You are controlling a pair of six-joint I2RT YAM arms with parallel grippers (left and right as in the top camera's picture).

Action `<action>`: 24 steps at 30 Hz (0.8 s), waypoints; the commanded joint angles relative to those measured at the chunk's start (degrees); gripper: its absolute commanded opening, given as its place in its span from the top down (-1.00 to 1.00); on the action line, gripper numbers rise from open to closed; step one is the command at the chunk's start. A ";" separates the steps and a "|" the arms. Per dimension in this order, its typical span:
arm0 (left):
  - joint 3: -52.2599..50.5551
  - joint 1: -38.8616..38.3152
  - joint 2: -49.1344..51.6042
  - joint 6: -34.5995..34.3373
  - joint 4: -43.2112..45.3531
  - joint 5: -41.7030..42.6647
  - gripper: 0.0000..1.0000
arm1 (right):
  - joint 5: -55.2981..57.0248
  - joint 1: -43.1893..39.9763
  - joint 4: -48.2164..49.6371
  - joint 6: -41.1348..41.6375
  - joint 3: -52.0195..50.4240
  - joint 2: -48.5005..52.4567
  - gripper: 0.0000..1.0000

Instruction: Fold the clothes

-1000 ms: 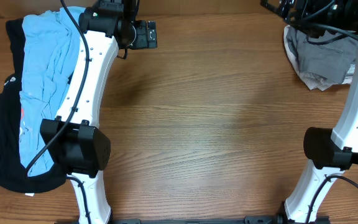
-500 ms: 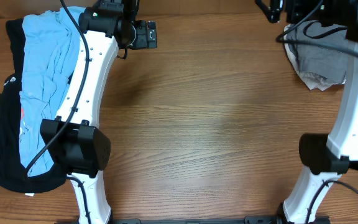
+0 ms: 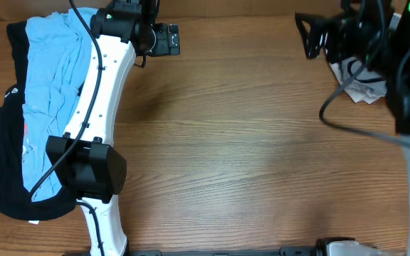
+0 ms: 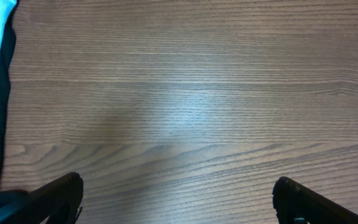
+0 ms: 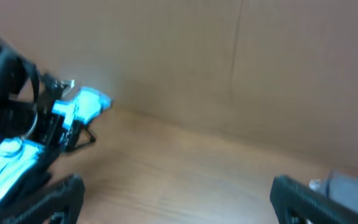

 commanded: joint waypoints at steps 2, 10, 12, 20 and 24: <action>0.59 -0.39 -0.42 0.87 0.11 -0.55 -1.00 | 5.14 0.22 13.33 8.52 -19.93 -13.40 -1.00; 0.59 -0.39 -0.42 0.87 0.11 -0.55 -1.00 | 7.17 -0.61 30.69 10.80 -53.35 -36.98 -1.00; 0.59 -0.39 -0.44 0.87 0.11 -0.55 -1.00 | 7.80 -1.29 33.51 12.48 -61.66 -44.00 -1.00; 0.59 -0.39 -0.44 0.87 0.11 -0.55 -0.99 | 13.92 -3.21 38.21 21.07 -83.23 -63.91 -1.00; 0.59 -0.39 -0.44 0.87 0.11 -0.55 -1.00 | 14.47 -3.21 41.20 21.05 -90.60 -69.53 -1.00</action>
